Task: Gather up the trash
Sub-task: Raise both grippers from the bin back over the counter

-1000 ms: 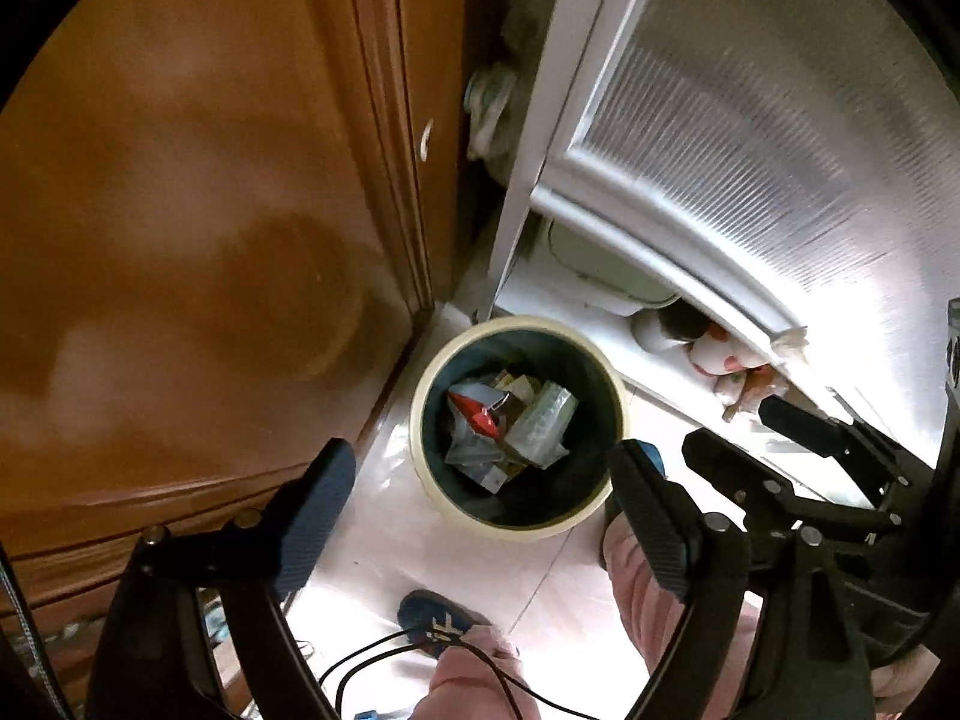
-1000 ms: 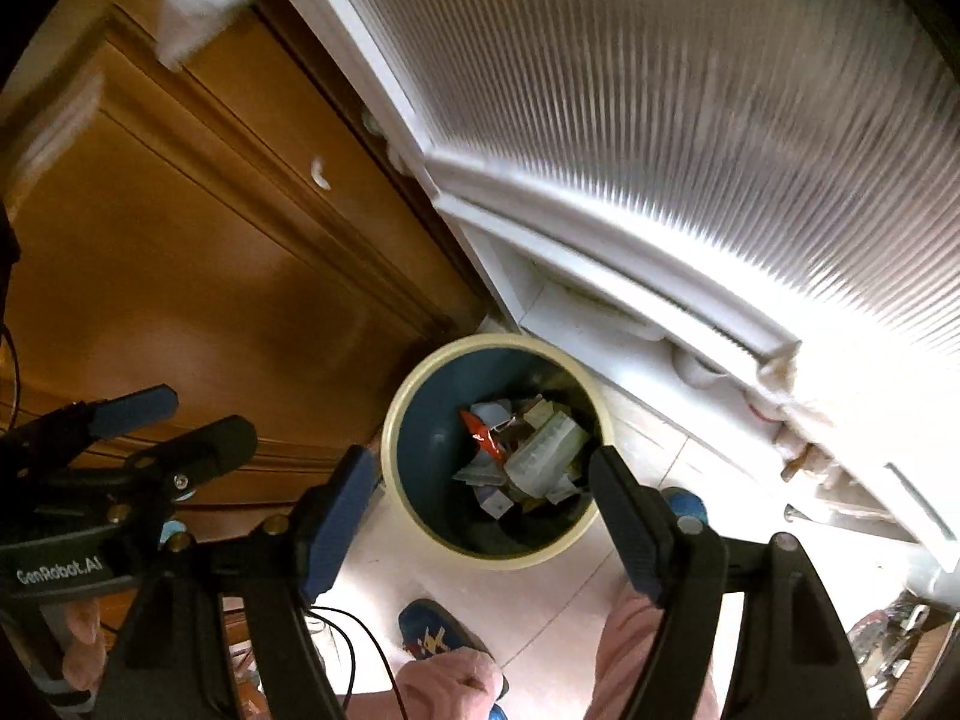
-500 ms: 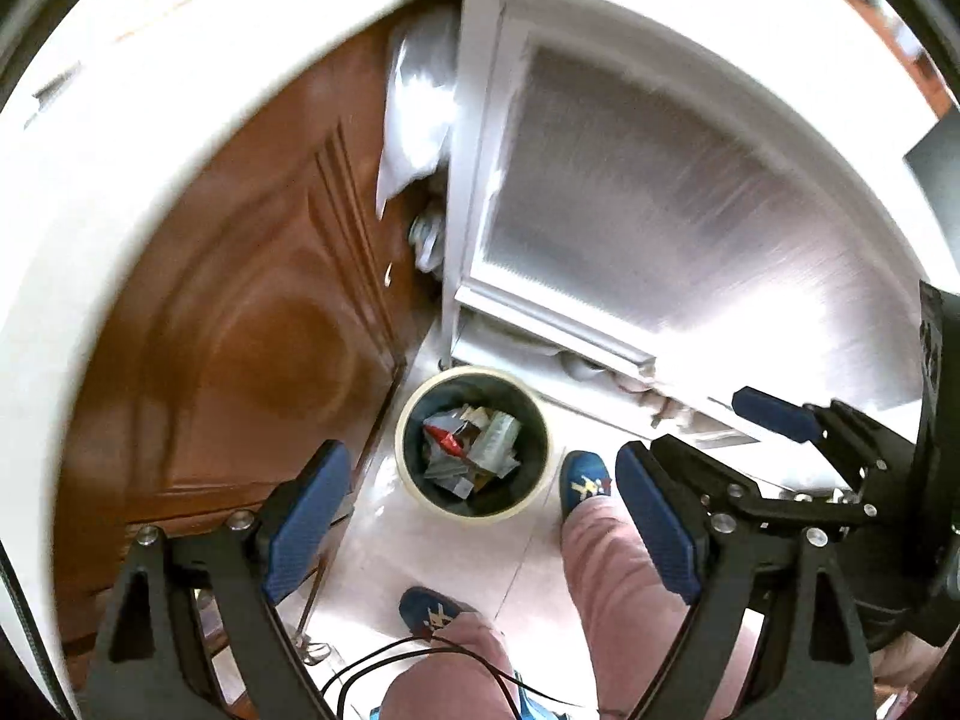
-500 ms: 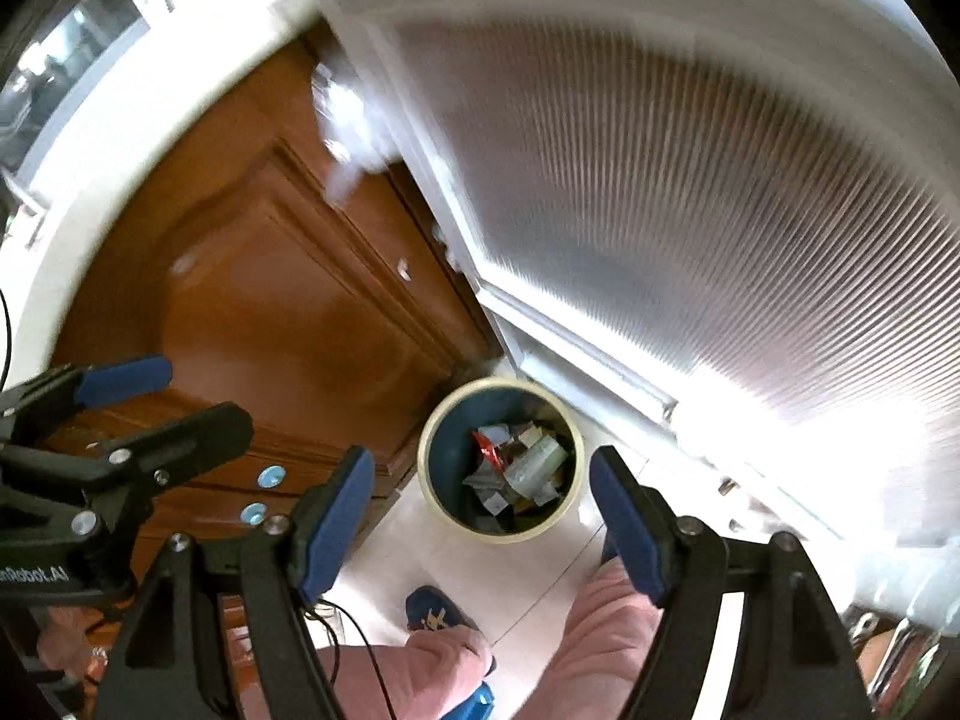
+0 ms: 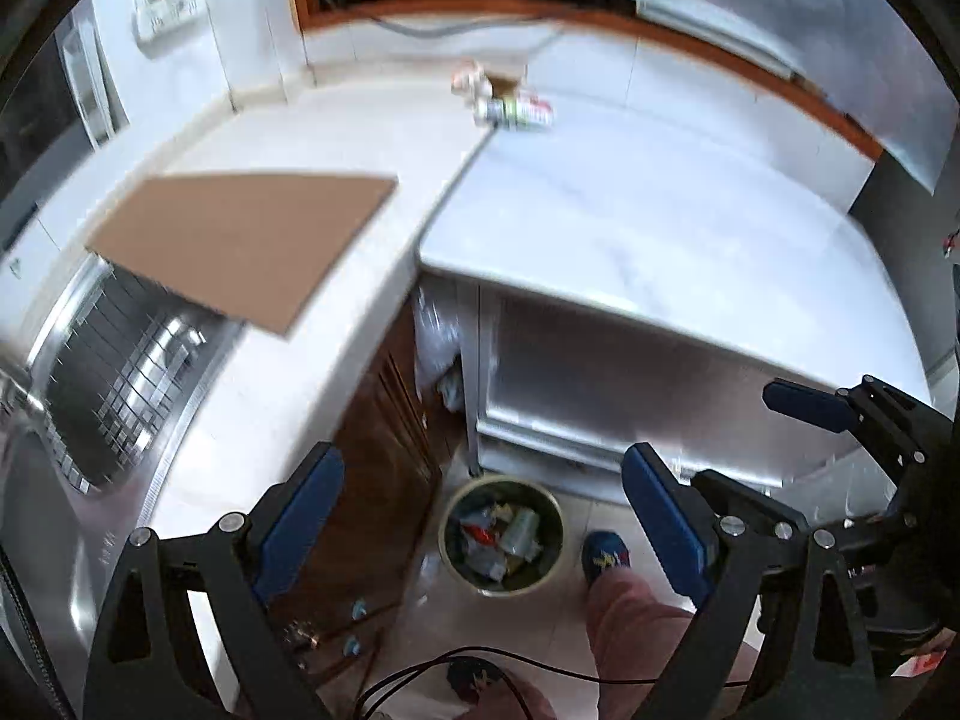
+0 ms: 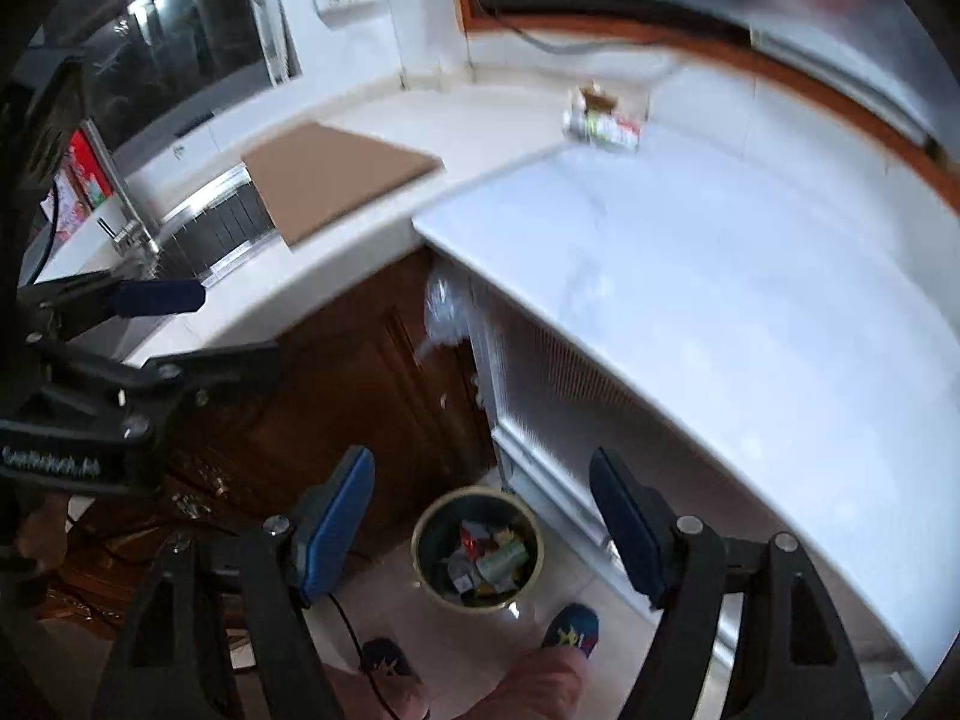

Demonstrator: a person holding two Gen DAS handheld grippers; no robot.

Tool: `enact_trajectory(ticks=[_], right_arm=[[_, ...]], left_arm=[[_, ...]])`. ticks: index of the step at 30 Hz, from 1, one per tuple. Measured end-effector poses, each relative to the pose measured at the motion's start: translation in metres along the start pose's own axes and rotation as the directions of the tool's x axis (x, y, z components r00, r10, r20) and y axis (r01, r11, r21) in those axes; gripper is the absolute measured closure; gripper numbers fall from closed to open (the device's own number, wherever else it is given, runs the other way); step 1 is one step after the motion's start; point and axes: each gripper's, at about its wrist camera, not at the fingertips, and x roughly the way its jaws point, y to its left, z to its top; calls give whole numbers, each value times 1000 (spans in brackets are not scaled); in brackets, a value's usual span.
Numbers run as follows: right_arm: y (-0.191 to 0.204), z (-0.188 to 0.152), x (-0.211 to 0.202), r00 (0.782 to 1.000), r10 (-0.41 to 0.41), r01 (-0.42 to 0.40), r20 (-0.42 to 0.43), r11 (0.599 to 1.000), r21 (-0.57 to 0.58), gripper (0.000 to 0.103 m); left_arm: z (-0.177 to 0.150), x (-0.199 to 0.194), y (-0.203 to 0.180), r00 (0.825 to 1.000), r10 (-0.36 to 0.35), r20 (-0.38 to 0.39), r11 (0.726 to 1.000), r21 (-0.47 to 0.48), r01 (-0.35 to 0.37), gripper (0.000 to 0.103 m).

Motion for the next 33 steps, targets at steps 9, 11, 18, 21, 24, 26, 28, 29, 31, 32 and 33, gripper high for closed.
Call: enact_trajectory(ticks=[9, 11, 18, 21, 24, 26, 28, 29, 31, 32, 33], right_arm=[[-8, 44, -38, 991, 12, -6, 132, 999, -50, 28], [-12, 55, -40, 988, 18, -9, 153, 998, -57, 28], [-39, 87, -44, 980, 30, -18, 198, 998, -60, 28], [-53, 97, -39, 979, 27, -16, 204, 998, -58, 28], [-67, 108, -32, 978, 26, -15, 206, 998, -56, 28], [-76, 117, -25, 978, 28, -17, 207, 998, -57, 28], [-86, 125, -18, 978, 29, -17, 207, 998, -59, 28], [-92, 132, -12, 978, 32, -20, 204, 998, -59, 28], [-101, 143, -3, 979, 40, -28, 198, 998, -62, 28], [-106, 150, 2, 980, 45, -33, 195, 997, -65, 28], [-111, 157, 8, 980, 49, -36, 192, 997, -71, 28]], left_arm=[[46, -43, -5, 993, 46, 113, 999, 13, -48, 10], [52, -48, -6, 990, 55, 130, 998, 9, -56, 10], [82, -53, -11, 984, 75, 164, 997, -3, -76, 10], [93, -46, -14, 982, 91, 163, 996, 1, -92, 10], [107, -38, -17, 983, 97, 158, 995, 1, -98, 10], [115, -31, -18, 983, 102, 155, 995, 1, -104, 10], [128, -22, -20, 983, 107, 151, 994, -3, -108, 10], [132, -19, -19, 983, 106, 150, 994, -5, -106, 10], [147, -9, -19, 984, 100, 146, 995, -13, -100, 10], [156, -2, -19, 984, 100, 146, 995, -21, -98, 10], [163, 4, -19, 985, 99, 145, 995, -26, -96, 10]])
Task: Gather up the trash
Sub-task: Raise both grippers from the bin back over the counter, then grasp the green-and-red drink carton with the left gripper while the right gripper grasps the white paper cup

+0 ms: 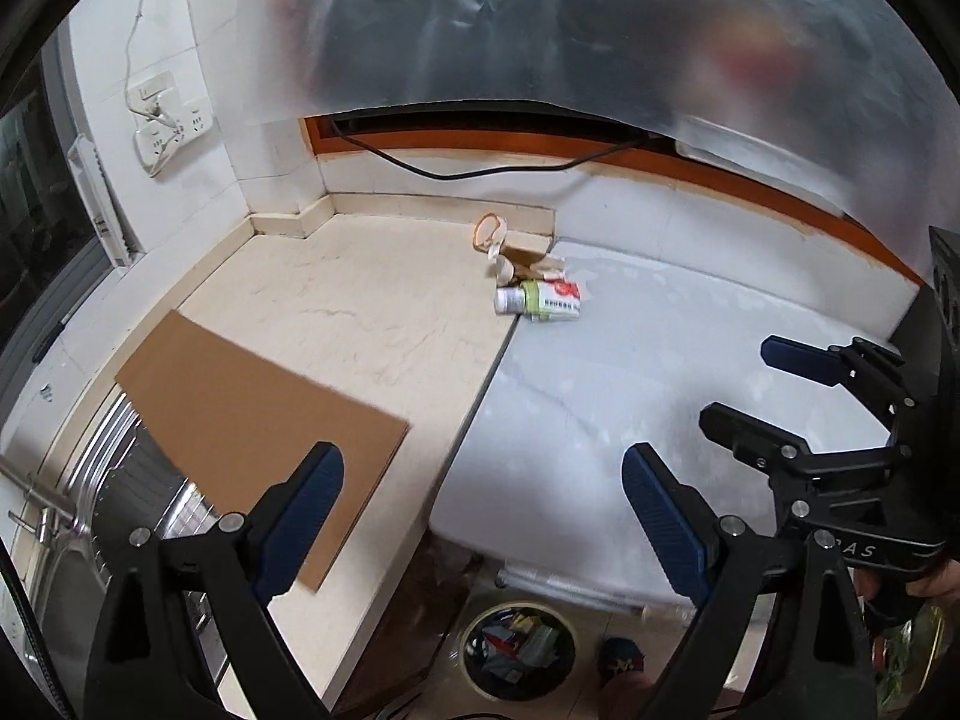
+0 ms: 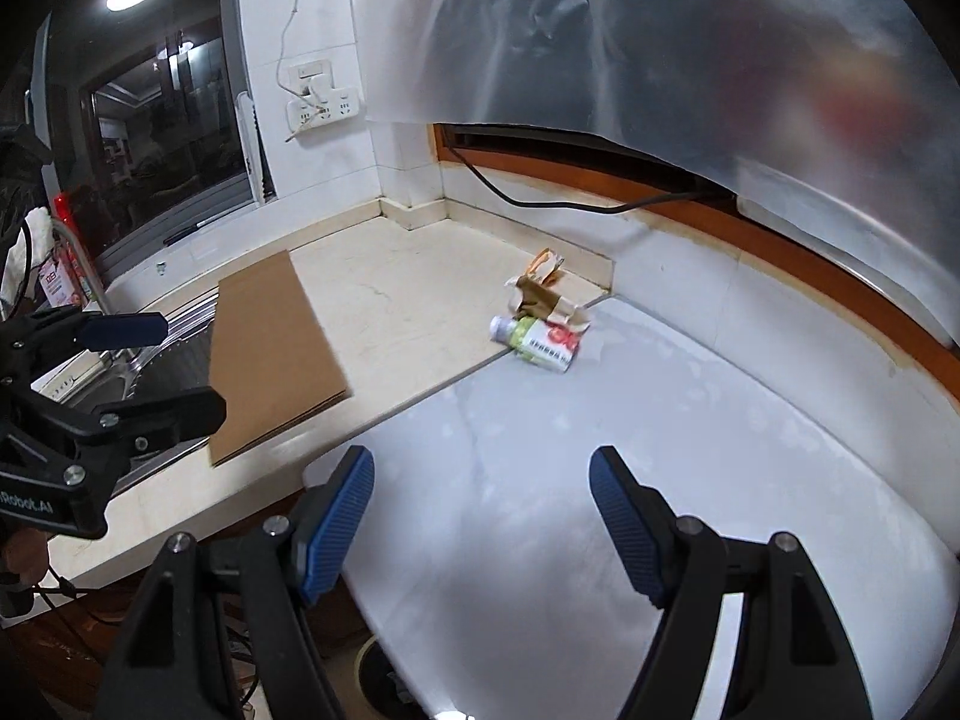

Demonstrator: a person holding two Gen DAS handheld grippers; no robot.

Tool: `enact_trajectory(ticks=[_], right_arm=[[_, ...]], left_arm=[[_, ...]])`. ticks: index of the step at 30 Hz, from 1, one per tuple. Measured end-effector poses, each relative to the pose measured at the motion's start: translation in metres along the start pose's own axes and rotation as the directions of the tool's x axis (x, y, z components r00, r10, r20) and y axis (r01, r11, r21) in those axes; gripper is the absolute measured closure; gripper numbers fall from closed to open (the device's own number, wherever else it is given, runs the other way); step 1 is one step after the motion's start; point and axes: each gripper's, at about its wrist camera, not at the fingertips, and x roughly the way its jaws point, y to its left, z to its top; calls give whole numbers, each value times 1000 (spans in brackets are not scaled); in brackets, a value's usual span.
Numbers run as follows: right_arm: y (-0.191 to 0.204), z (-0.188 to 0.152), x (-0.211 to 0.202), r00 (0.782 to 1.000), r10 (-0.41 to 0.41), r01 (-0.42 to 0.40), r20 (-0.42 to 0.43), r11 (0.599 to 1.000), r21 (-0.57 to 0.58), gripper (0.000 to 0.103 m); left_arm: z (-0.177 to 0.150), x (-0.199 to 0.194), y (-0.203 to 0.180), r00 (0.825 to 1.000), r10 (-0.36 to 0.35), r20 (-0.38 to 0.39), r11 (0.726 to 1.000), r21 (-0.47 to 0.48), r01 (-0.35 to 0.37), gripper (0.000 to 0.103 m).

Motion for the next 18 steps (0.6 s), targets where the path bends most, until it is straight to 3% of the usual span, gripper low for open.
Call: enact_trajectory(ticks=[10, 18], right_arm=[[-59, 53, 77, 994, 77, -78, -73, 997, -14, 28], [-89, 93, 149, 980, 136, -136, -143, 991, 5, 37]], left_arm=[[47, 76, 0, 999, -3, -51, 992, -126, -4, 10], [63, 124, 14, 995, 4, -100, 970, -241, -28, 10]])
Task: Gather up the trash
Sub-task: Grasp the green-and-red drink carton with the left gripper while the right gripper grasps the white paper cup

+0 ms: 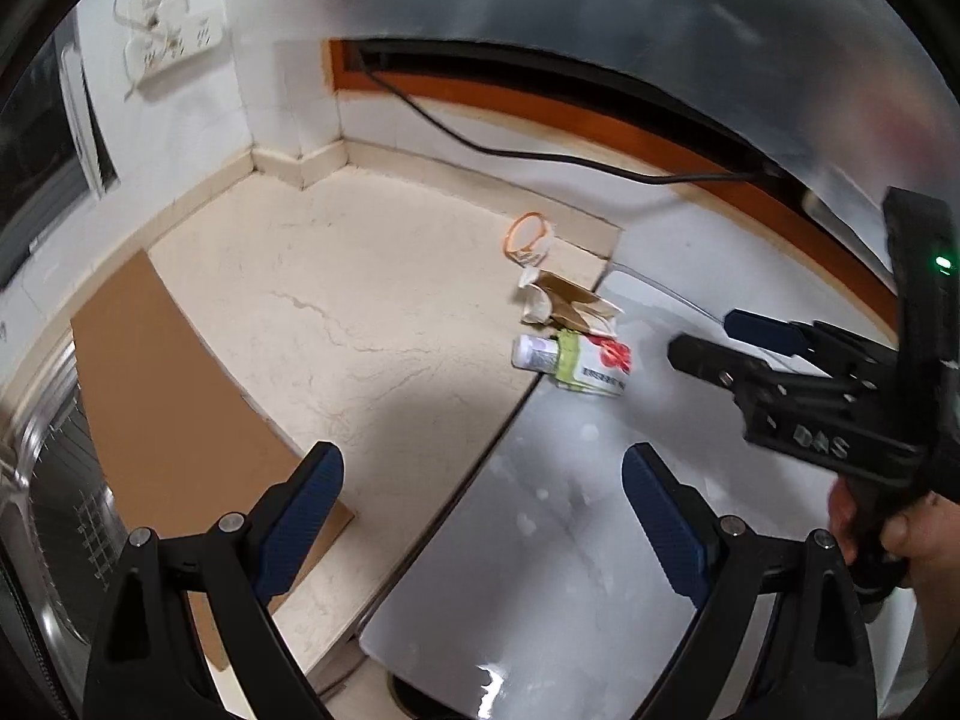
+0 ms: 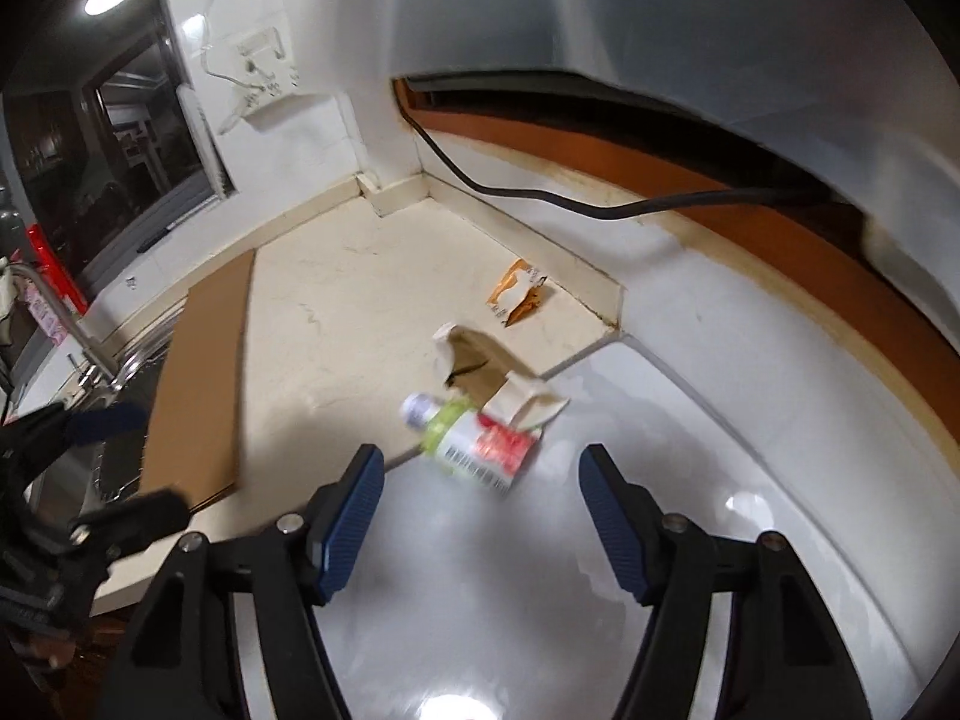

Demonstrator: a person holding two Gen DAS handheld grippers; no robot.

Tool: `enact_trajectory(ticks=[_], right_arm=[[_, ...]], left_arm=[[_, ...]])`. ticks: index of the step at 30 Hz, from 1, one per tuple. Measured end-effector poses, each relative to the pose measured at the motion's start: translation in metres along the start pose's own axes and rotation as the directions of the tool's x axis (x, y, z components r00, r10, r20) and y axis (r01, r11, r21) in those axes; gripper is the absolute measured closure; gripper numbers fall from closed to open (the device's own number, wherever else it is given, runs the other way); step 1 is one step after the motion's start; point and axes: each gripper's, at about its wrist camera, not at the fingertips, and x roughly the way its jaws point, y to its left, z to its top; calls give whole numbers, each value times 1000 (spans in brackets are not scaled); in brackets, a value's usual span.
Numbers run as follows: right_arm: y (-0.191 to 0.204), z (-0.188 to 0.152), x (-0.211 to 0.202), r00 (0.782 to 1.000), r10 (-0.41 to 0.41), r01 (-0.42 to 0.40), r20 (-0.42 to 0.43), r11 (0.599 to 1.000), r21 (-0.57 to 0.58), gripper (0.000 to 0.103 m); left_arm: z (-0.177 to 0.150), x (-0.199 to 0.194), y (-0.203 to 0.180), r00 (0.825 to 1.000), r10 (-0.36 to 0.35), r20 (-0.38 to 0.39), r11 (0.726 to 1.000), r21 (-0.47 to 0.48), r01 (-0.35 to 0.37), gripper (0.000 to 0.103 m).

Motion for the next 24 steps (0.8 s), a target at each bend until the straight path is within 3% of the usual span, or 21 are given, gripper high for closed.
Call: enact_trajectory(ticks=[10, 14, 17, 24], right_arm=[[0, 33, 87, 993, -44, 32, -107, 993, -111, 51], [-7, 36, 109, 988, -42, 24, -149, 993, -118, 73], [-12, 38, 106, 992, -9, -5, -125, 994, -107, 80], [-15, 24, 77, 994, -33, 21, -105, 994, -108, 95]], left_arm=[[-2, 28, 10, 999, -15, -49, 996, -94, 10, 10], [-2, 36, 11, 998, -21, -64, 995, -101, 15, 10], [3, 44, 12, 997, -35, -71, 993, -115, 26, 10], [14, 64, 14, 996, -39, -86, 991, -134, 27, 10]])
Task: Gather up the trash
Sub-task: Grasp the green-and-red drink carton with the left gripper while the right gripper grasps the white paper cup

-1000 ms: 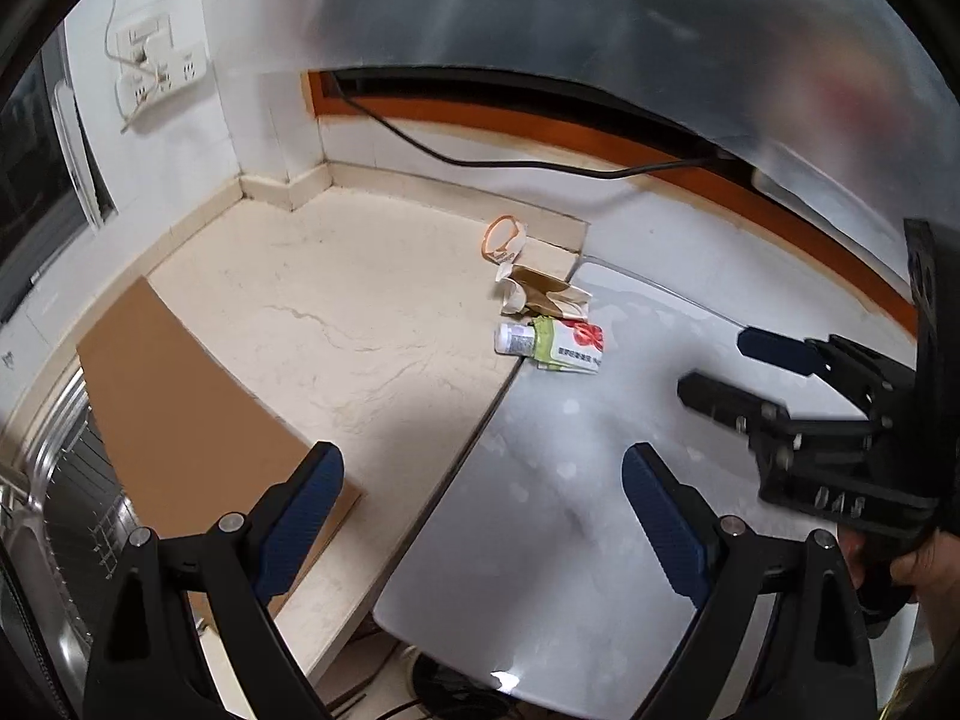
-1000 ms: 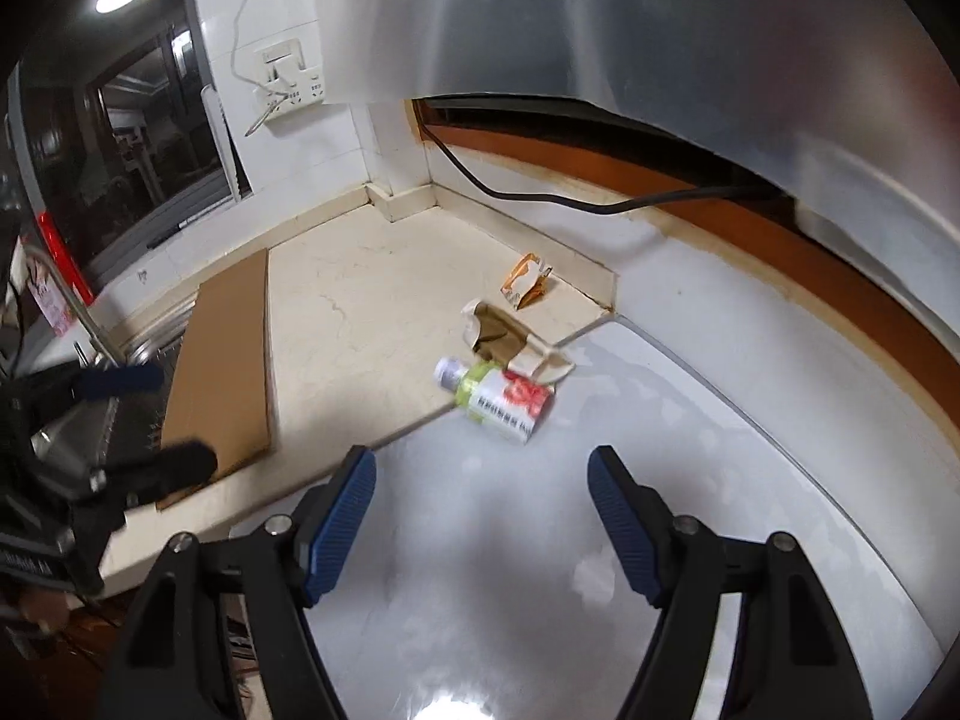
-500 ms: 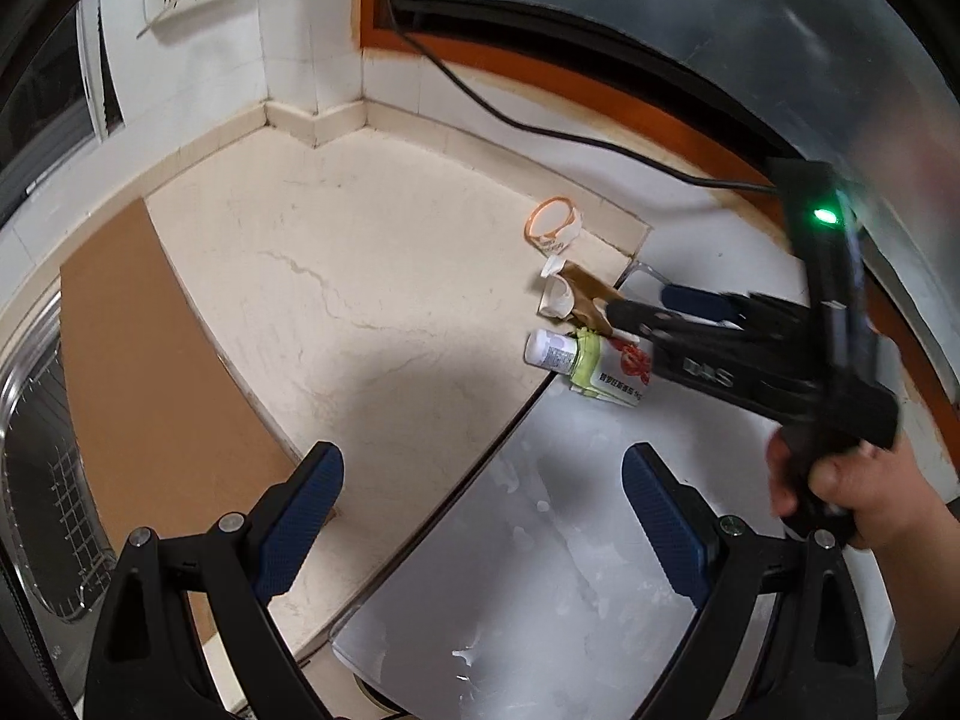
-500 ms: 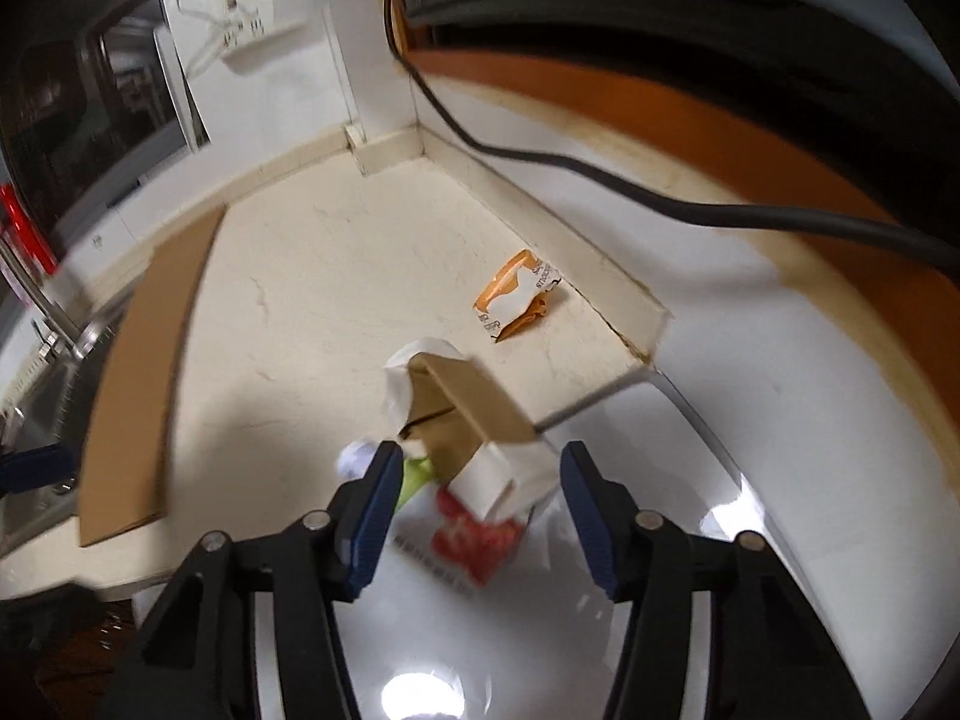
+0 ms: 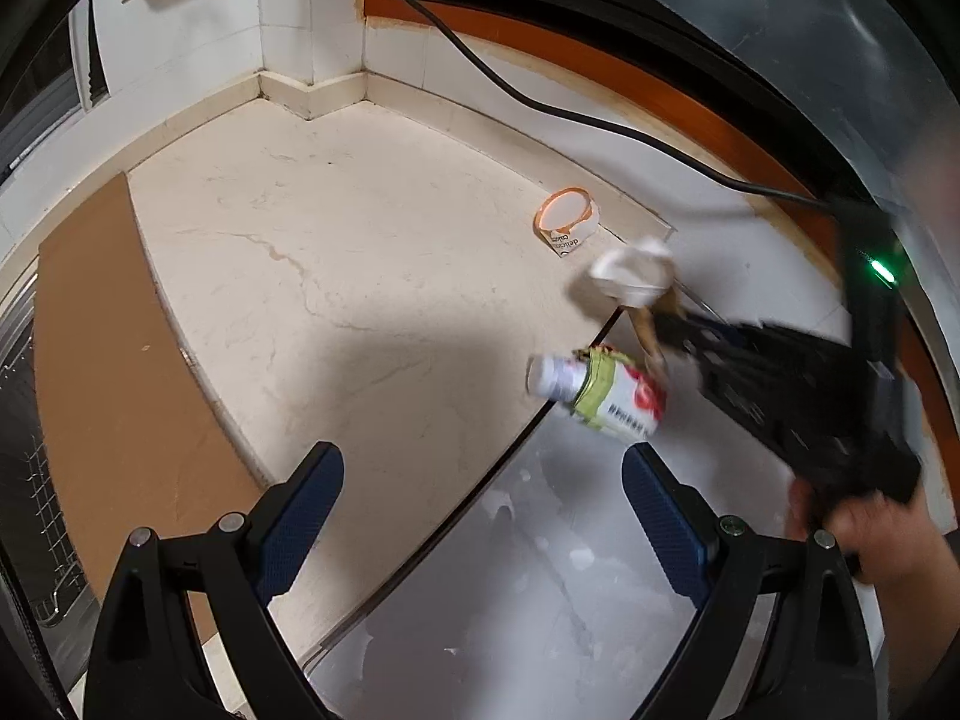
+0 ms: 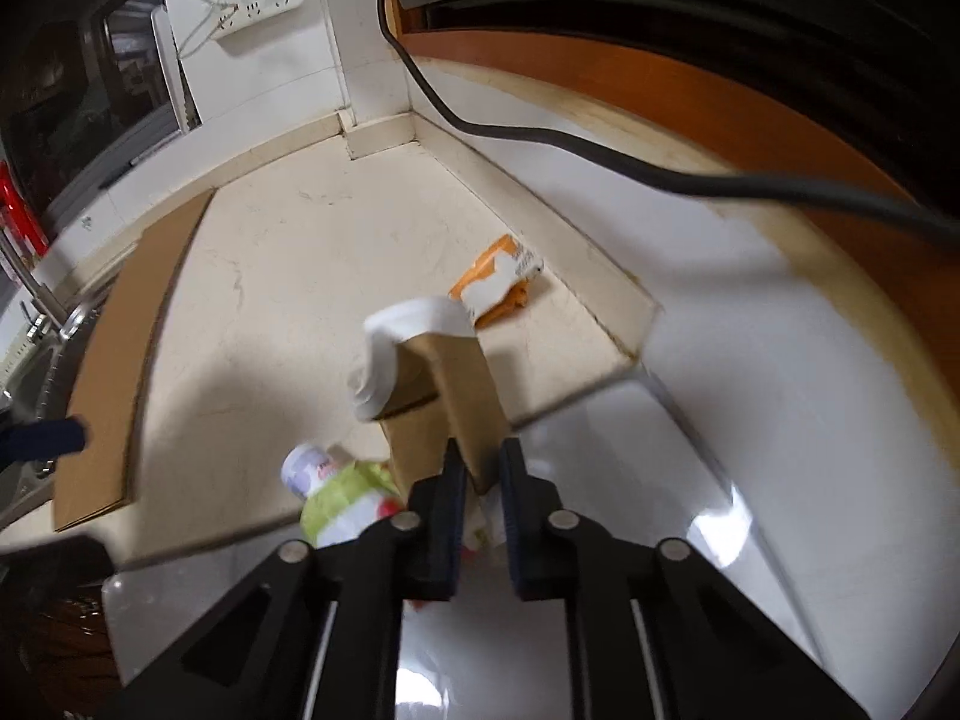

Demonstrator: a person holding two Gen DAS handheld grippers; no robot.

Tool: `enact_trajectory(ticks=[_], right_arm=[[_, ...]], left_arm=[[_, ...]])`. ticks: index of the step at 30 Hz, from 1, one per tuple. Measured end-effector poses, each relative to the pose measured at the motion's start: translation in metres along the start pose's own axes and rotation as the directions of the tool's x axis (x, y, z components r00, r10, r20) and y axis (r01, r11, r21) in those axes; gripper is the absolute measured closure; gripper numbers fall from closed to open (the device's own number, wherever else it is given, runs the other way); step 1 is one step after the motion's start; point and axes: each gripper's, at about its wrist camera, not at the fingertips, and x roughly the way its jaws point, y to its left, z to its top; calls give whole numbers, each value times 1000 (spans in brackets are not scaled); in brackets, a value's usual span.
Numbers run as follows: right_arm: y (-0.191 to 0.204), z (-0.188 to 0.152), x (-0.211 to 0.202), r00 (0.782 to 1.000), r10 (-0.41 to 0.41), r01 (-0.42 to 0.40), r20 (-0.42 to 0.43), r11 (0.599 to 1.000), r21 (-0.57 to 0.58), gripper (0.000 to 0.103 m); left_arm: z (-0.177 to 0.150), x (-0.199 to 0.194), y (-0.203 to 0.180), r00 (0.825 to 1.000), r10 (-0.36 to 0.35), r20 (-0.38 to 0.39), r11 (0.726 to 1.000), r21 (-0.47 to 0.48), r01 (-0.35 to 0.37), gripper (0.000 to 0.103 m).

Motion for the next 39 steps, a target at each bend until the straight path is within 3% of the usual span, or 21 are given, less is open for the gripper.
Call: enact_trajectory(ticks=[8, 12, 17, 21, 25, 27, 31, 34, 39], right_arm=[[-5, -52, -34, 997, 75, -74, -19, 995, 63, 98], [-8, -70, -46, 998, 59, -59, 1, 994, 95, 98], [-18, -80, -53, 999, 40, -44, 27, 987, 157, 98], [-25, -85, -57, 998, 37, -44, 40, 981, 189, 98], [-29, -88, -57, 998, 45, -54, 47, 976, 211, 98], [-31, -89, -57, 998, 49, -58, 48, 975, 215, 98], [-35, -91, -58, 997, 57, -67, 53, 972, 225, 98], [-37, -93, -59, 997, 60, -72, 57, 970, 231, 98], [-38, -94, -59, 997, 61, -72, 57, 970, 232, 98]], left_arm=[[4, 24, -13, 999, -13, -49, 1000, 22, 14, 10], [6, 35, -23, 996, -42, -76, 999, 15, 43, 10], [18, 55, -32, 988, -84, -126, 994, -84, 73, 10], [26, 71, -35, 981, -89, -171, 978, -202, 54, 10], [31, 83, -41, 976, -85, -200, 961, -275, 27, 22], [32, 87, -44, 974, -78, -213, 955, -296, 12, 22], [33, 96, -51, 967, -49, -250, 951, -306, -31, 25], [31, 101, -55, 961, -45, -274, 952, -302, -41, 38], [29, 103, -57, 959, -43, -282, 955, -294, -44, 47]])
